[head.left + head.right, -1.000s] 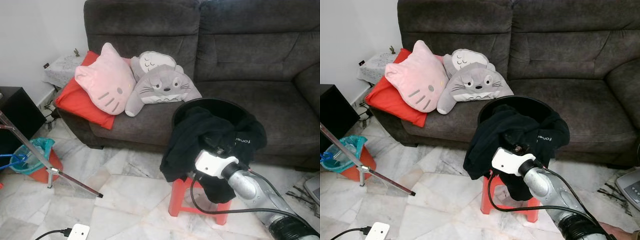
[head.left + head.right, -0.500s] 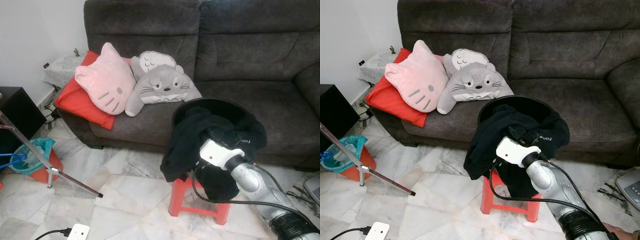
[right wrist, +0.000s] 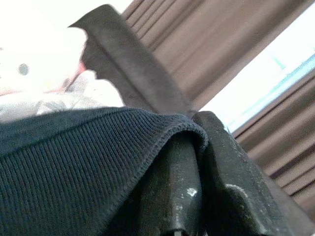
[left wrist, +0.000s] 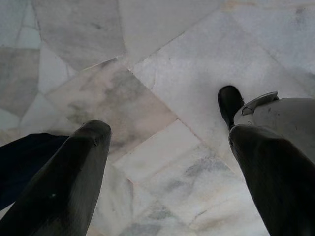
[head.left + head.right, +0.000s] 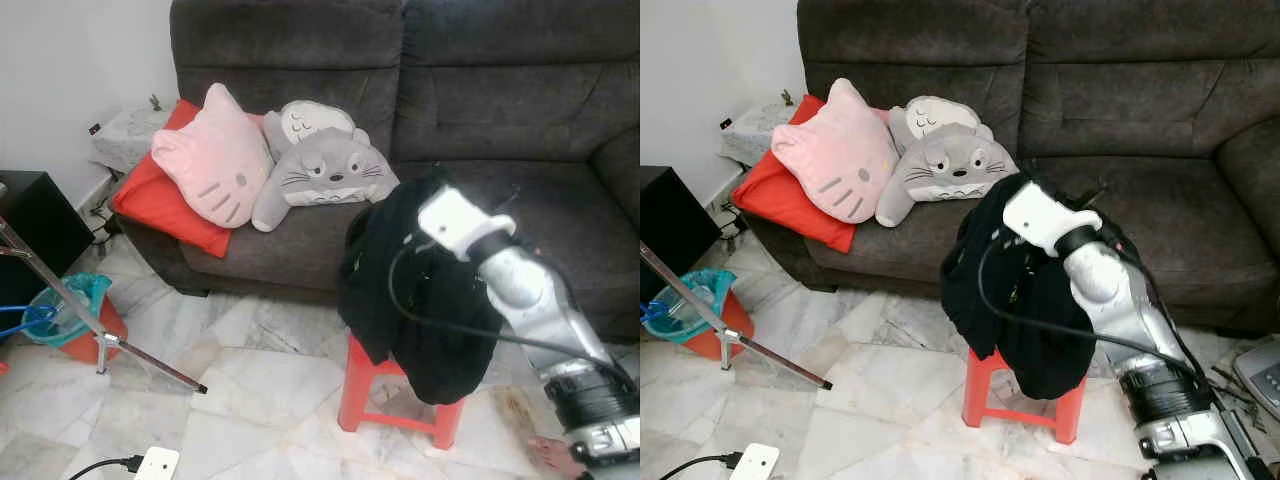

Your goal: Hang hanger

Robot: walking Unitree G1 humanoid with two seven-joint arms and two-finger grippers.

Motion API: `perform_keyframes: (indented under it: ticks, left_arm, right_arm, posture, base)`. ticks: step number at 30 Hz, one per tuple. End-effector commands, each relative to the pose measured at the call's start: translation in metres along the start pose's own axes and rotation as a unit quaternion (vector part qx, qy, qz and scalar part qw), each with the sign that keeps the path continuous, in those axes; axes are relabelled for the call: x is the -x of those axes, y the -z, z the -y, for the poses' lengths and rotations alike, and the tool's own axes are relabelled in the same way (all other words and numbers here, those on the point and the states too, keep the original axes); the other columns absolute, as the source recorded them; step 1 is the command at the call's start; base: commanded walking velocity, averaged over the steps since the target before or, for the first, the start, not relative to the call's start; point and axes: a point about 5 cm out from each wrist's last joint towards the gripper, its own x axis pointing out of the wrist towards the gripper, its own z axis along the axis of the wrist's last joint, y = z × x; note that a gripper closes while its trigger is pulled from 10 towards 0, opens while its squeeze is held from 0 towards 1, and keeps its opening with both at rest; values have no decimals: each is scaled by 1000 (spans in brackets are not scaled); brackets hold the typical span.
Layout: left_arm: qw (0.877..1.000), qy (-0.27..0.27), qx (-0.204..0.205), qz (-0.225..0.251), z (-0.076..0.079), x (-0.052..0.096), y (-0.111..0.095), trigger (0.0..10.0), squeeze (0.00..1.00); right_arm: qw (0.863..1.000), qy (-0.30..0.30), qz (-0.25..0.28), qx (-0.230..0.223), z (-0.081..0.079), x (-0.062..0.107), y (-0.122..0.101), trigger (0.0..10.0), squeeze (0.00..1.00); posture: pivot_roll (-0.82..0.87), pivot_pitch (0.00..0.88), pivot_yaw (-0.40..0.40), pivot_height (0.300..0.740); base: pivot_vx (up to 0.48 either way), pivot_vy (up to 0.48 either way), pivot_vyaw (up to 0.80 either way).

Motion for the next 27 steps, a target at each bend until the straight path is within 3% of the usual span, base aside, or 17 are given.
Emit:
perform_keyframes:
  ticks: [1,8,11,17,18,19,24,27]
  left_arm:
    - [1000,-2,-6,0,-3,1,0,10000,0]
    - [1000,-3,-4,0,-3,1,1,10000,0]
    - [1000,-3,-4,-1,-4,1,1,10000,0]
    - [1000,-2,-6,-1,-4,1,1,10000,0]
    - [1000,-2,-5,-1,-4,1,1,10000,0]
    - [1000,-1,0,2,-4,1,1,10000,0]
    - [1000,-2,16,4,-4,1,2,10000,0]
    - [1000,-3,1,1,-5,1,2,10000,0]
  right_arm:
    - [999,31,32,-18,18,-7,-22,0,0]
    - [996,42,43,-72,15,-4,-33,0,0]
    - [990,55,37,-123,14,0,-33,0,0]
    - [988,42,30,-146,6,3,-35,0,0]
    - [987,41,28,-150,4,3,-35,627,0]
    - [986,37,15,-160,-3,5,-33,10000,0]
    - [978,32,-22,-203,-20,15,-26,10000,0]
    - [972,31,-37,-231,-30,21,-25,10000,0]
  posture:
    - [-68,0,95,740]
    - [-62,0,95,740]
    - [-71,0,101,740]
    - [-65,0,96,740]
    - [-65,0,96,740]
    - [-64,0,96,740]
    - [-62,0,96,740]
    - [-61,0,96,740]
  base:
    - [0,0,0]
    - [0,0,0]
    - [0,0,0]
    - [0,0,0]
    - [0,0,0]
    - [0,0,0]
    - [0,0,0]
    - [0,0,0]
